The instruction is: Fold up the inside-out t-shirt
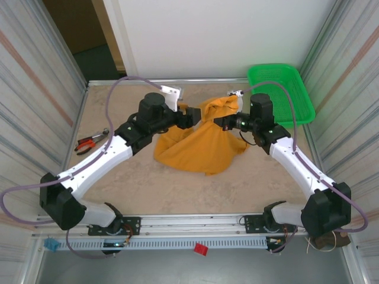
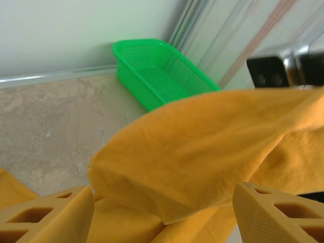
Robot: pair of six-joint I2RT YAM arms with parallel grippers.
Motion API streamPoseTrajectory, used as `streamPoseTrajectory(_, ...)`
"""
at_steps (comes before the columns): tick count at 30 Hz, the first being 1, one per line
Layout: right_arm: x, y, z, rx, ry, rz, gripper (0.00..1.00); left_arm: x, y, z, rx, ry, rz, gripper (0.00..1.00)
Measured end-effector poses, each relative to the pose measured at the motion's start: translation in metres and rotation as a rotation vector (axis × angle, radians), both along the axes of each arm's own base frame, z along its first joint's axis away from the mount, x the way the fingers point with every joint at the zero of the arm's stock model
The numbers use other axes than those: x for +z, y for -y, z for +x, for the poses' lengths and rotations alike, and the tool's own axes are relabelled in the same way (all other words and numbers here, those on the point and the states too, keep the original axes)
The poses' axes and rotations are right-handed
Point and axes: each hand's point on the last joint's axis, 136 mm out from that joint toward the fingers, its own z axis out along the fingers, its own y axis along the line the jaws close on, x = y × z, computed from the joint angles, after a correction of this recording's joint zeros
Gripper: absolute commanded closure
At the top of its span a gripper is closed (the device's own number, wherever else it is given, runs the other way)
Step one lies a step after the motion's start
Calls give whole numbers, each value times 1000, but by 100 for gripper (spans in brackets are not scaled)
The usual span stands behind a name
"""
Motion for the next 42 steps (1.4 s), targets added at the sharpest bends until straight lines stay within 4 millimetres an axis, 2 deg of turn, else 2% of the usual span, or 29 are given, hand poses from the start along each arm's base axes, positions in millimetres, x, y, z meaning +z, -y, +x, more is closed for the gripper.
streamPoseTrajectory(3,0,-1,-1,6,-2,2,100,-6,8,-3,-27,24,19,27)
streamPoseTrajectory(9,-1,-2,-3,15,-5,4,100,2,17,2,-44,81,-5,27)
streamPoseTrajectory(13,-1,-2,-3,16,-7,3,100,-4,26,13,-47,80,5,35)
streamPoseTrajectory(15,-1,-2,-3,16,-7,3,100,-8,32,18,-52,77,14,46)
streamPoseTrajectory(17,-1,-1,-4,15,-8,3,100,-11,37,22,-62,77,23,72)
streamPoseTrajectory(18,-1,-1,-5,15,-8,3,100,-11,41,24,-70,74,21,90)
streamPoseTrajectory(19,-2,-1,-6,15,-8,2,100,-10,44,26,-80,75,19,100)
streamPoseTrajectory(24,-17,9,-5,-14,-34,-3,100,10,49,25,-174,45,-37,100)
streamPoseTrajectory(28,-31,31,21,-99,-80,18,99,36,35,23,-285,-23,-183,100)
streamPoseTrajectory(31,-45,33,43,-119,-137,27,63,51,28,17,-375,-75,-316,100)
streamPoseTrajectory(33,-55,29,55,-124,-172,21,53,60,31,5,-453,-110,-388,100)
streamPoseTrajectory(34,-59,29,58,-127,-188,20,52,65,33,0,-485,-118,-413,100)
streamPoseTrajectory(36,-63,31,54,-139,-222,11,51,75,36,-10,-545,-127,-454,100)
streamPoseTrajectory(38,-58,36,45,-158,-230,-2,51,80,37,-15,-570,-136,-469,100)
streamPoseTrajectory(40,-44,44,30,-178,-208,-19,48,78,37,-13,-558,-152,-470,100)
streamPoseTrajectory(42,-18,55,8,-206,-156,-27,46,70,36,-7,-512,-197,-461,100)
